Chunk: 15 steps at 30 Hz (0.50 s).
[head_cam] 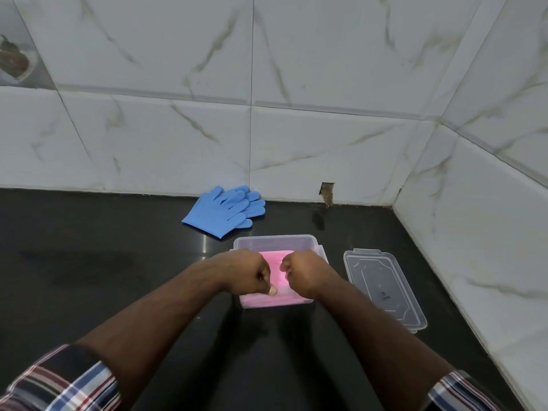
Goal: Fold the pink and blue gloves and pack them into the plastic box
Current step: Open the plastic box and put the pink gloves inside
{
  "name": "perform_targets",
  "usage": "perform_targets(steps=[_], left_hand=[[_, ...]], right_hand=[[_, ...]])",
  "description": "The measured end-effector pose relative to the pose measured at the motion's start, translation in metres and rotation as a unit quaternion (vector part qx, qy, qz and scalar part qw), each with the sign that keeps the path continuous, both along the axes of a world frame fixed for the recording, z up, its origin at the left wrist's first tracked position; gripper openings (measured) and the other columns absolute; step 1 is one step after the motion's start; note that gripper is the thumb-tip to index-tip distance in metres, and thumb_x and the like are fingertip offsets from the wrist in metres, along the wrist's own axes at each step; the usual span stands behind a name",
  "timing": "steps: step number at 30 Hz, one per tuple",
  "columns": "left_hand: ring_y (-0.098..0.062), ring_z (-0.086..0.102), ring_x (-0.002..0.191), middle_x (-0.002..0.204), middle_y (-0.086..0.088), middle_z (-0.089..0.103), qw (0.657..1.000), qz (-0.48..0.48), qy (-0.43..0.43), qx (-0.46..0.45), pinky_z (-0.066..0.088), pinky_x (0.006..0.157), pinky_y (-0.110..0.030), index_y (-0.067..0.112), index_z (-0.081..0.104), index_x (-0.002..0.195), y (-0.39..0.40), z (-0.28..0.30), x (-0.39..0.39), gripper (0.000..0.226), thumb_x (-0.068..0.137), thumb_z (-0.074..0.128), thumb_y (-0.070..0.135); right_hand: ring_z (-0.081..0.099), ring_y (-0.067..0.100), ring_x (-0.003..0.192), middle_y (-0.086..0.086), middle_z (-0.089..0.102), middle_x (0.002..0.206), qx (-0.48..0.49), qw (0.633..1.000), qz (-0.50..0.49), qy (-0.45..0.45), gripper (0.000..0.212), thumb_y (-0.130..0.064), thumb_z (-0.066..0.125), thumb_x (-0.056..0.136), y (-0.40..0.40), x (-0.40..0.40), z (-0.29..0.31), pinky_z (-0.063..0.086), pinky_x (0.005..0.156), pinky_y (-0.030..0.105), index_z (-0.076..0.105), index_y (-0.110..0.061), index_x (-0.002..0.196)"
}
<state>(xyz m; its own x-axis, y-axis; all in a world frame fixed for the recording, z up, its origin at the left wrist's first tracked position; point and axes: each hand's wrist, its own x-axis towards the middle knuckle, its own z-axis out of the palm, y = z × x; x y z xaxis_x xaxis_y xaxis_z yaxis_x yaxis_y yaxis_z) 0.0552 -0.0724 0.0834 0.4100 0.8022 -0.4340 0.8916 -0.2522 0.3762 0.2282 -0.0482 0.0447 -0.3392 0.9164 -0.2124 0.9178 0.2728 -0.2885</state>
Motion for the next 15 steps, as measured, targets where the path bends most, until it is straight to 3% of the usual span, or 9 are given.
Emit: perform_targets(steps=[3,9,12,15], left_hand=[[-0.010,0.063,0.092,0.100,0.007,0.071,0.999,0.023,0.011,0.032,0.050,0.088,-0.029,0.021,0.072,0.113,0.001,-0.004,-0.002,0.027,0.097,0.061,0.039],[-0.012,0.063,0.103,0.114,0.005,0.071,0.996,0.042,0.028,0.078,0.052,0.098,-0.034,0.025,0.070,0.118,0.001,-0.016,0.006,0.025,0.095,0.065,0.028],[-0.013,0.058,0.114,0.120,0.006,0.069,0.993,0.022,0.050,0.109,0.036,0.113,-0.046,0.028,0.068,0.119,0.005,-0.024,0.015,0.025,0.096,0.062,0.021],[-0.016,0.051,0.126,0.129,0.007,0.062,0.986,-0.010,0.060,0.157,0.025,0.115,-0.047,0.031,0.065,0.123,0.016,-0.030,0.033,0.033,0.096,0.060,0.012]], right_hand=[[0.064,0.019,0.107,0.003,0.067,0.125,-0.014,1.000,-0.004,0.003,0.035,-0.011,0.064,0.091,-0.002,-0.002,0.001,0.050,0.098,0.030,0.066,-0.016,0.126],[0.061,0.023,0.110,0.006,0.066,0.124,-0.049,0.996,-0.013,-0.072,0.037,-0.025,0.064,0.091,-0.007,0.001,0.006,0.050,0.098,0.032,0.065,-0.012,0.125],[0.061,0.023,0.109,0.006,0.065,0.124,-0.064,0.993,-0.038,-0.090,0.038,-0.028,0.062,0.092,-0.010,0.010,0.007,0.050,0.096,0.032,0.063,-0.012,0.126],[0.060,0.026,0.113,0.008,0.064,0.126,-0.065,0.989,-0.054,-0.120,0.041,-0.033,0.061,0.091,-0.014,0.026,0.007,0.049,0.097,0.033,0.063,-0.012,0.126]])
